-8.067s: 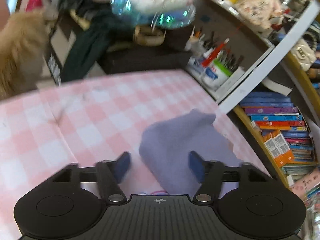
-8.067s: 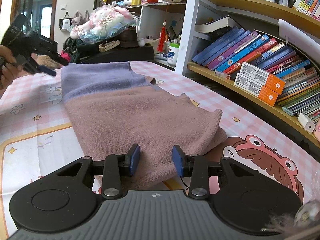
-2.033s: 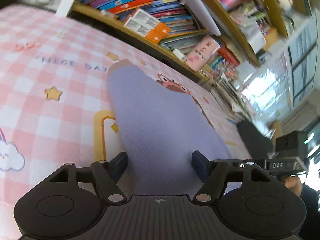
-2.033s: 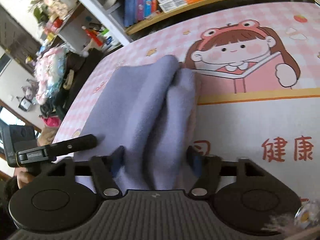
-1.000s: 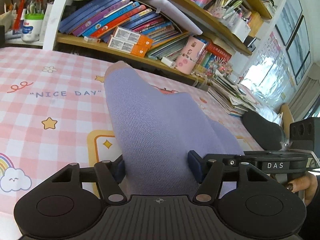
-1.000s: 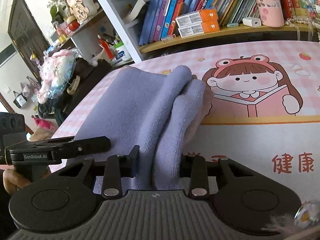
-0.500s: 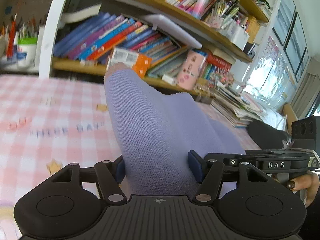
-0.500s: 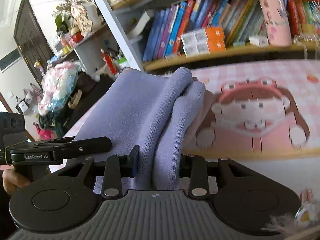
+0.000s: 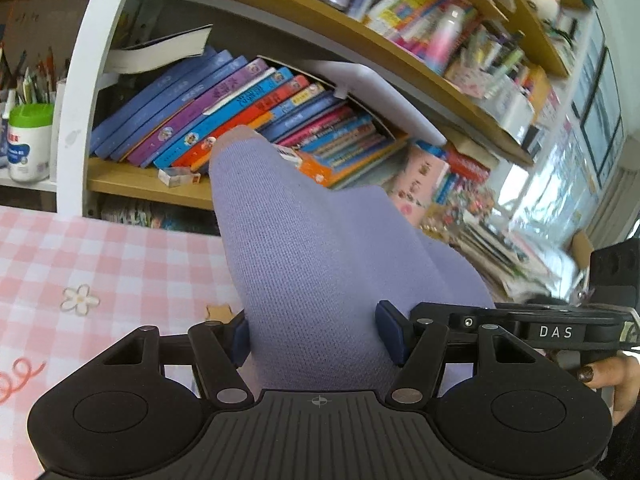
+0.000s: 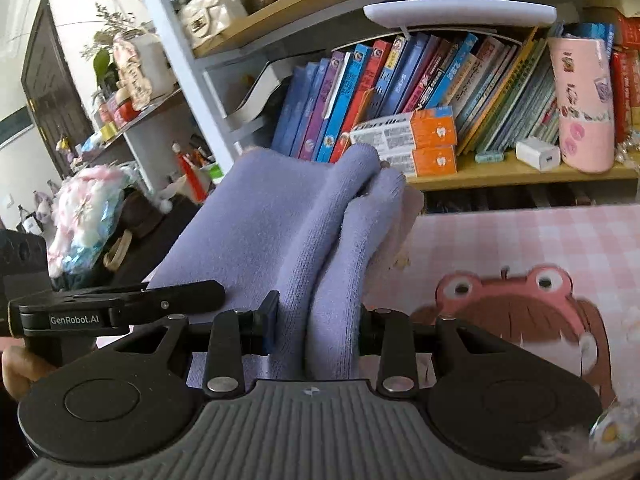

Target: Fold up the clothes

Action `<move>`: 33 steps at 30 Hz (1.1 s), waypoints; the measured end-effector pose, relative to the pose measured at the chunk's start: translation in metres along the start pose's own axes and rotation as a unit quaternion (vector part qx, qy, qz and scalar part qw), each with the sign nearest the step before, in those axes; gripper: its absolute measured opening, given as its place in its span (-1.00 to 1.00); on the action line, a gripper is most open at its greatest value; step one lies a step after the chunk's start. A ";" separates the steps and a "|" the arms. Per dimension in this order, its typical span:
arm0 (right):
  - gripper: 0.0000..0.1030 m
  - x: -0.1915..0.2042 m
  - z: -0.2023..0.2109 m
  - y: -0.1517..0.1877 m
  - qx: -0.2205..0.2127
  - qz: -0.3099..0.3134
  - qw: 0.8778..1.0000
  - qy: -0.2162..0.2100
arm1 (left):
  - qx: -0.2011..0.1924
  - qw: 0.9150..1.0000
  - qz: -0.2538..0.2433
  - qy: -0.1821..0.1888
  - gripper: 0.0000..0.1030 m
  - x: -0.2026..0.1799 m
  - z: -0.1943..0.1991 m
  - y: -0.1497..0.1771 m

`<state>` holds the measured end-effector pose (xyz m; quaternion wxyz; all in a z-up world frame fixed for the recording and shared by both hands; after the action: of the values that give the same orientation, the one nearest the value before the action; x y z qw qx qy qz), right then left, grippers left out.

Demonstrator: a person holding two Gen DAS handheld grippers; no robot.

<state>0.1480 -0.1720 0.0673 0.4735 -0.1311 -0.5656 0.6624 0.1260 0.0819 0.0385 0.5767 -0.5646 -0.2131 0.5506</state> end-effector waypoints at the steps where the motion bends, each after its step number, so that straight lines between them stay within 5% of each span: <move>1: -0.40 -0.002 -0.006 -0.003 0.000 0.002 1.000 0.001 | -0.005 1.000 0.005 -0.001 0.21 0.005 -0.006 -0.001; 13: -0.40 -0.036 -0.066 -0.016 -0.017 -0.031 0.999 0.009 | -0.028 0.999 0.037 -0.017 0.20 0.044 -0.063 -0.018; 21: -0.39 -0.081 -0.106 0.008 -0.007 -0.078 0.996 0.044 | -0.008 0.996 0.080 -0.034 0.18 0.074 -0.105 0.008; 27: -0.37 -0.096 -0.111 0.012 -0.019 -0.100 0.994 0.031 | -0.008 0.995 0.097 -0.037 0.27 0.083 -0.111 0.014; 29: -0.30 -0.094 -0.111 0.013 -0.025 -0.092 0.995 0.038 | -0.012 0.994 0.105 -0.042 0.37 0.086 -0.111 0.014; 33: 0.30 -0.088 -0.094 0.018 -0.067 -0.064 0.992 0.086 | -0.074 0.987 0.073 -0.121 0.72 0.079 -0.085 0.013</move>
<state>0.2512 -0.1801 -0.0105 0.5517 -0.1821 -0.5733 0.5778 0.2183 0.1123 -0.0257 0.4616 -0.5489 -0.2798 0.6382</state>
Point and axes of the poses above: each gripper's, at about its wrist camera, not at the fingertips, and z roughly against the way its jaws point, x to its left, y to its underside, the point moved 1 cm from there along -z, roughly the way its jaws point, and after that the axes turned 10 degrees about -x, right-handed, at the moved point
